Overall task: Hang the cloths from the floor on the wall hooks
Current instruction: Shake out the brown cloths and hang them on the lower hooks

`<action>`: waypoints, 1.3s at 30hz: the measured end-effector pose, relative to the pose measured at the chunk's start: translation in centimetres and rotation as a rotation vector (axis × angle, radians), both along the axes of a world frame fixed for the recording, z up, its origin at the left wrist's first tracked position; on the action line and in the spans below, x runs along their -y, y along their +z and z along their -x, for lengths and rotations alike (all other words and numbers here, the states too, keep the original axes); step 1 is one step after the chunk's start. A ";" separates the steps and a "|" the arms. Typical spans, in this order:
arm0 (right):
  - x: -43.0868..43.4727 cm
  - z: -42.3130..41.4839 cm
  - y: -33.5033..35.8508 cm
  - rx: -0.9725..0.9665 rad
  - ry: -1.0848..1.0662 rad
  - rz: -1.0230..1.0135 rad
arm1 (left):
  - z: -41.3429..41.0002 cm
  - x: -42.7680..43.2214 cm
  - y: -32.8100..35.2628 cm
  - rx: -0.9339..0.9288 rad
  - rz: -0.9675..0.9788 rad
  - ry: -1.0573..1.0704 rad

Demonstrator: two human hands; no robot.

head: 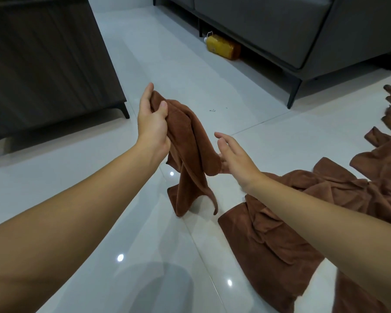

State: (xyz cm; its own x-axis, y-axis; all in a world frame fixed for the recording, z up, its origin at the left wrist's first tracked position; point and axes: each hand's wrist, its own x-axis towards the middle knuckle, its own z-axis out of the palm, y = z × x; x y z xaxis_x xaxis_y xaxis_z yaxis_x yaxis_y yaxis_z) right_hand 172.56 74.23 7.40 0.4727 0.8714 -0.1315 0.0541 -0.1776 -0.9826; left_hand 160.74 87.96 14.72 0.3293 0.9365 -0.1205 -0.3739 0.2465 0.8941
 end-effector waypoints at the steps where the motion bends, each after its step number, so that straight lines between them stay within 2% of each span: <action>1: -0.1 0.3 0.2 -0.030 -0.002 -0.019 | 0.1 -0.1 -0.2 -0.016 0.000 0.019; 4: -0.2 0.8 0.0 -0.099 -0.027 -0.074 | 0.3 -0.6 -1.0 -0.053 0.016 0.043; 8: -0.3 1.5 -0.2 -0.304 -0.060 -0.186 | 0.4 -0.4 -0.7 -0.009 0.097 0.030; 13: -0.4 2.5 -1.0 -0.136 0.076 -0.136 | -0.2 0.4 0.0 0.026 0.178 -0.007; 17: -0.7 2.0 -0.4 -0.038 -0.014 -0.155 | -0.1 0.5 0.3 0.016 0.175 -0.047; 20: -1.2 0.5 0.9 -0.063 -0.137 -0.200 | 0.6 -0.8 0.2 -0.008 0.178 -0.070; 22: -1.5 -1.1 2.0 -0.093 -0.210 -0.242 | 1.3 -1.6 0.0 -0.079 0.138 -0.100; 25: -1.6 -3.2 3.4 -0.039 -0.274 -0.269 | 2.1 -2.2 -0.7 -0.311 -0.069 -0.207; 27: -1.5 -3.8 4.2 -0.016 -0.287 -0.245 | 2.0 -2.1 -0.8 -0.438 -0.134 -0.261; 31: -1.5 -4.6 5.5 -0.063 -0.359 -0.224 | 1.5 -2.1 -0.6 -0.699 -0.279 -0.231; 35: -0.5 -6.2 6.7 -0.240 -0.495 -0.252 | 2.2 -3.2 -0.6 -0.747 -0.259 -0.195; 38: 0.3 -7.0 7.1 -0.413 -0.358 -0.325 | 2.4 -4.0 -0.4 -0.831 -0.253 -0.173; 39: 0.3 -7.0 7.1 -0.452 -0.276 -0.348 | 2.3 -4.1 -0.3 -0.805 -0.221 -0.168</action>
